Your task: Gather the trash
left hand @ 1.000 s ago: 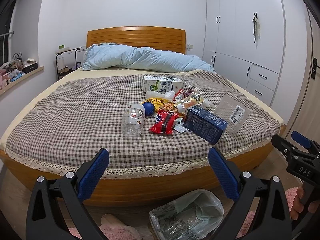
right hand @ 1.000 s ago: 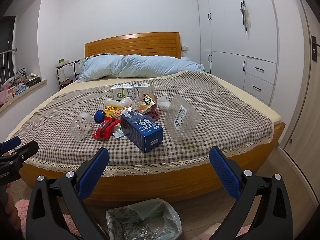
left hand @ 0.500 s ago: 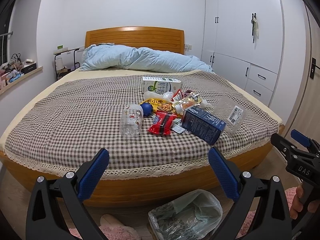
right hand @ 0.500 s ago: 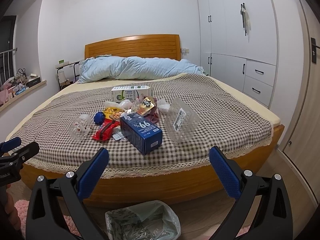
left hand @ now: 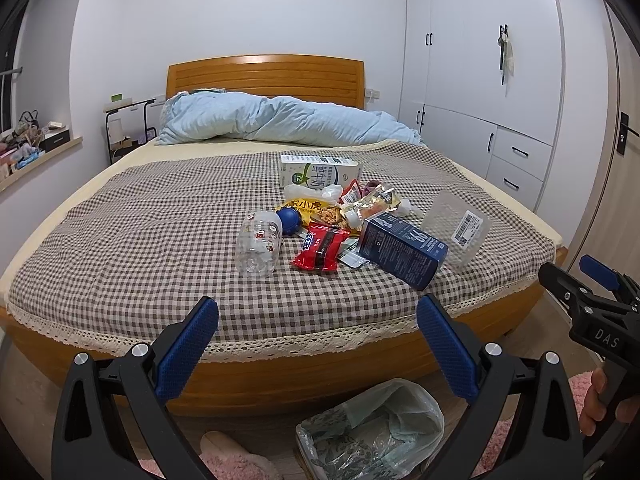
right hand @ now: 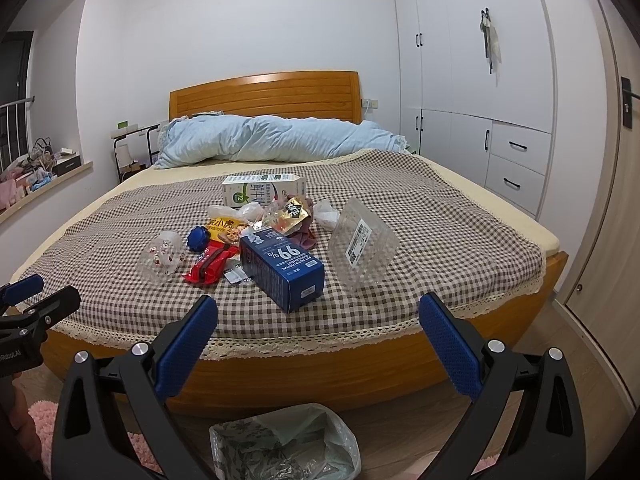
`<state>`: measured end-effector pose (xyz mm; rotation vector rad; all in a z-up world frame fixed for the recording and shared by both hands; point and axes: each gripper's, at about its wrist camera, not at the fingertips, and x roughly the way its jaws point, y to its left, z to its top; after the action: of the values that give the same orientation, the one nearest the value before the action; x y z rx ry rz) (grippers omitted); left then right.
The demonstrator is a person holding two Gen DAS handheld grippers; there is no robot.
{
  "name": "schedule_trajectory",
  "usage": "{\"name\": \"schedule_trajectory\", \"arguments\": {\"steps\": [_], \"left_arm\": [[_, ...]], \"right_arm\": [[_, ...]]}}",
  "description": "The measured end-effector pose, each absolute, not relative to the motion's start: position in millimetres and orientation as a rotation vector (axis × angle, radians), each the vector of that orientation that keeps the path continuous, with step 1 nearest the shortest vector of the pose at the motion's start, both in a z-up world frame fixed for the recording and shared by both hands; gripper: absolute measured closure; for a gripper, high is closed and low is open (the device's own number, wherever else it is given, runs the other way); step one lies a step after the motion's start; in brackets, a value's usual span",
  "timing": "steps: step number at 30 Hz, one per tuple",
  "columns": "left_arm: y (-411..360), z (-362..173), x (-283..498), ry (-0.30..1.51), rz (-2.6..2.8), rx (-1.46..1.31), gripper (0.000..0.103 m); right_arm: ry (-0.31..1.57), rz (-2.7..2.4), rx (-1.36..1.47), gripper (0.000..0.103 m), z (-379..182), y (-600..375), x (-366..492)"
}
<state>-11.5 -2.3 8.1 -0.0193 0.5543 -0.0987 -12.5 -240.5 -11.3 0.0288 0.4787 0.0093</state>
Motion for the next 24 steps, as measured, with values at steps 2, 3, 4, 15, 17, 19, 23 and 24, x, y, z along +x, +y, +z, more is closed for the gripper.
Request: {"name": "schedule_trajectory", "arguments": {"steps": [2, 3, 4, 15, 17, 19, 23, 24], "left_arm": [[-2.6, 8.6, -11.0, 0.554, -0.101, -0.021, 0.007], [-3.1, 8.6, -10.7, 0.552, -0.101, -0.021, 0.007], [-3.4, 8.6, -10.7, 0.549, -0.1, -0.021, 0.007], [-3.0, 7.2, 6.5, 0.542, -0.112, -0.053, 0.007], [-4.2, 7.5, 11.2, 0.531, -0.114, -0.055, 0.007], [-6.6, 7.9, 14.6, 0.522, -0.119, -0.053, 0.007], [-13.3, 8.4, 21.9, 0.497, -0.143, -0.048, 0.007], [-15.4, 9.2, 24.3, 0.494, -0.147, -0.046, 0.007]], "right_arm": [[0.478, 0.008, 0.029, 0.006, -10.8, -240.8, -11.7], [0.477, 0.008, 0.031, 0.006, -10.3, -242.1, -11.5], [0.475, 0.009, 0.034, 0.006, -10.3, -242.7, -11.9], [0.453, -0.01, 0.099, 0.006, -14.8, -264.1, -0.6], [0.449, -0.012, 0.106, 0.006, -16.7, -268.0, 3.0], [0.451, -0.016, 0.11, 0.006, -19.2, -271.3, 8.3], [0.42, -0.008, 0.13, 0.006, -26.6, -278.0, 17.6], [0.408, -0.002, 0.138, 0.006, -28.5, -279.7, 19.1]]}}
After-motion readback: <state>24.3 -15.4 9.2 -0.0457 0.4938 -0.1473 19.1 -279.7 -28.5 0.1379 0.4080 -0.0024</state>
